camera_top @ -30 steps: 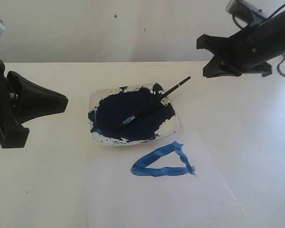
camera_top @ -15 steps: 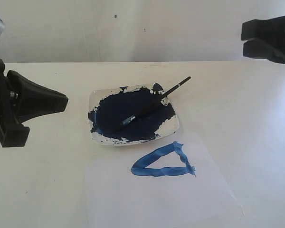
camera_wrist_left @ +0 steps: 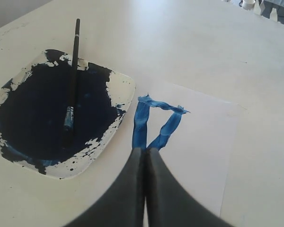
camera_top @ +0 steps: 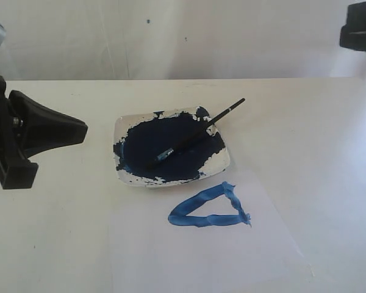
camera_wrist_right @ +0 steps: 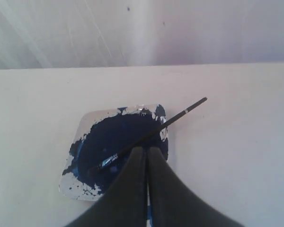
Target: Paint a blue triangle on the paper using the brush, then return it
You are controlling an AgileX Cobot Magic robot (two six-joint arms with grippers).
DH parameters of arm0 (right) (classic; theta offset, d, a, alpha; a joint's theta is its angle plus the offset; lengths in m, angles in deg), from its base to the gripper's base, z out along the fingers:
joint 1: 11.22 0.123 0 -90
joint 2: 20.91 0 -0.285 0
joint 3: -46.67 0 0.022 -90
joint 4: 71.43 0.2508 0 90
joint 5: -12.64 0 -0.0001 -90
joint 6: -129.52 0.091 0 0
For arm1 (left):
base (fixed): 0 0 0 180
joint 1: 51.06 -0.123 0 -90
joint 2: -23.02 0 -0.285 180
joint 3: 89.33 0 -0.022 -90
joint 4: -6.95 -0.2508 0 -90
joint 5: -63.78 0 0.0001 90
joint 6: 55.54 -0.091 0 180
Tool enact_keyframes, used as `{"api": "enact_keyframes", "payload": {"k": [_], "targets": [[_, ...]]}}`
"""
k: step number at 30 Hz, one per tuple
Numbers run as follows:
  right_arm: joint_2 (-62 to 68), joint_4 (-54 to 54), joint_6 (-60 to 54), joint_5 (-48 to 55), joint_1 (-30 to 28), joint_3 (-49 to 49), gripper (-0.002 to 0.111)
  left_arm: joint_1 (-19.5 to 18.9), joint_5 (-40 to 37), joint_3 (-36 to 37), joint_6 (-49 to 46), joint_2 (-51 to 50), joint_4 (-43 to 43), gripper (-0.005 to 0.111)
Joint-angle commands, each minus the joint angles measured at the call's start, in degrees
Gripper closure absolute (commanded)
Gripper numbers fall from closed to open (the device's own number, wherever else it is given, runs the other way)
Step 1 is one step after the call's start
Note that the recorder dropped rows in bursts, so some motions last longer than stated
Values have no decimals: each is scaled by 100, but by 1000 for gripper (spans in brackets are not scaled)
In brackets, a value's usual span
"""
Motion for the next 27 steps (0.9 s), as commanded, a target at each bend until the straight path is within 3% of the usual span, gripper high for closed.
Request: {"api": "enact_keyframes", "payload": {"k": [1, 6, 16, 22, 27], "targets": [[-1492, -497, -58, -108, -63, 578, 108, -13, -33, 37, 16, 34, 100, 107], [-3302, -822, -58, -347, -240, 1642, 108, -13, -33, 37, 16, 34, 100, 107], [-3958, -1002, -6, -949, -240, 2675, 108, -13, -33, 37, 16, 34, 100, 107], [-4557, -2755, 1897, -1265, -240, 3587, 108, -13, -33, 37, 16, 34, 100, 107], [-5098, -2943, 1747, -1470, -240, 4600, 108, -13, -33, 37, 16, 34, 100, 107]]}}
